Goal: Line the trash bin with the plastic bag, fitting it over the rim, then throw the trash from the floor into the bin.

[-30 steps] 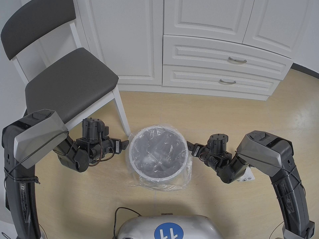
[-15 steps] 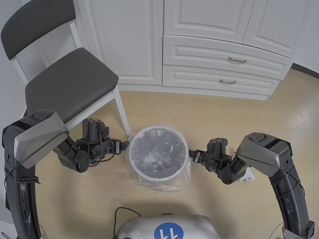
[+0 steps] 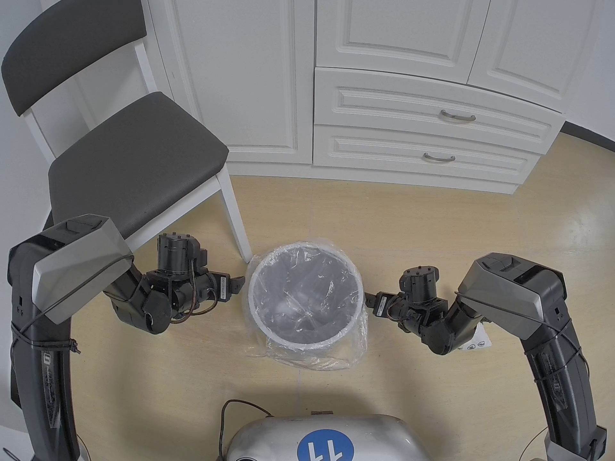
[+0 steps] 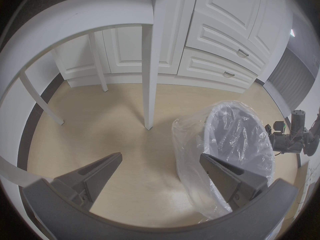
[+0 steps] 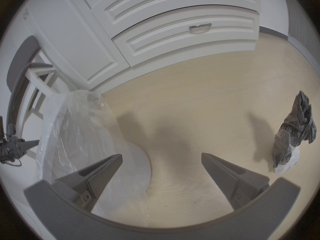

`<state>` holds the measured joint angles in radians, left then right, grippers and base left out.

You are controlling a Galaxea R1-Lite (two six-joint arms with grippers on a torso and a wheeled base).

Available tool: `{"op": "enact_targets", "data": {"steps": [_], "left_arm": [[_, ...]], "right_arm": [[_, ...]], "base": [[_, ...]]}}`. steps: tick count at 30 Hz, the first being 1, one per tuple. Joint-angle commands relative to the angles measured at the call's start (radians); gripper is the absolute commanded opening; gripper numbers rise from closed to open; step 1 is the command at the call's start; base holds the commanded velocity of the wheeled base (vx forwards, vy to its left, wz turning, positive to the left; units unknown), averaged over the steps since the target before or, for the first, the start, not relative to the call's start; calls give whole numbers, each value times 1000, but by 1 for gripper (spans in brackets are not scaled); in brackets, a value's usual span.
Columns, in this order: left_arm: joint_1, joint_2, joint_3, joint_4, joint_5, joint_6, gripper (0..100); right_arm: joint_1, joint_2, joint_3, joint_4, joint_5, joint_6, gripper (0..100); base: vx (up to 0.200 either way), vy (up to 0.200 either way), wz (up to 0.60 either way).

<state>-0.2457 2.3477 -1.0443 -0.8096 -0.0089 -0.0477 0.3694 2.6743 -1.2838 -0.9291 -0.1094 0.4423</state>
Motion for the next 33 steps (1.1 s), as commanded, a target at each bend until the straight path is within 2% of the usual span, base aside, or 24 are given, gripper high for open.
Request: {"op": "enact_targets", "data": {"steps": [1,6,13,17,19,26,33], "left_arm": [[-1,9,0,0,0,0,100],[-1,9,1,-3,0,0,100],[-1,7,1,-3,0,2,100],[-1,2,3,-5,0,0,100],[-1,-4,4,-5,0,0,100],[-3,-25,21,-7,0,2,100],[-12,-88,67,-7,-2,5,100]], "right_arm": [[0,-17,18,18,-9,-33,100],[-6,-37,29,21,-52,-83,100],[-10,-128,81,21,-55,-93,100],[-23,-165,110,23,-56,-148,100],[-38,-224,158,23,-56,-209,100],[-50,-344,259,27,-56,-297,100],[-55,-482,426,23,-67,-488,100]], "base": [[0,0,0],[0,0,0],[0,0,0],[0,0,0],[0,0,0],[0,0,0],[0,0,0]]}}
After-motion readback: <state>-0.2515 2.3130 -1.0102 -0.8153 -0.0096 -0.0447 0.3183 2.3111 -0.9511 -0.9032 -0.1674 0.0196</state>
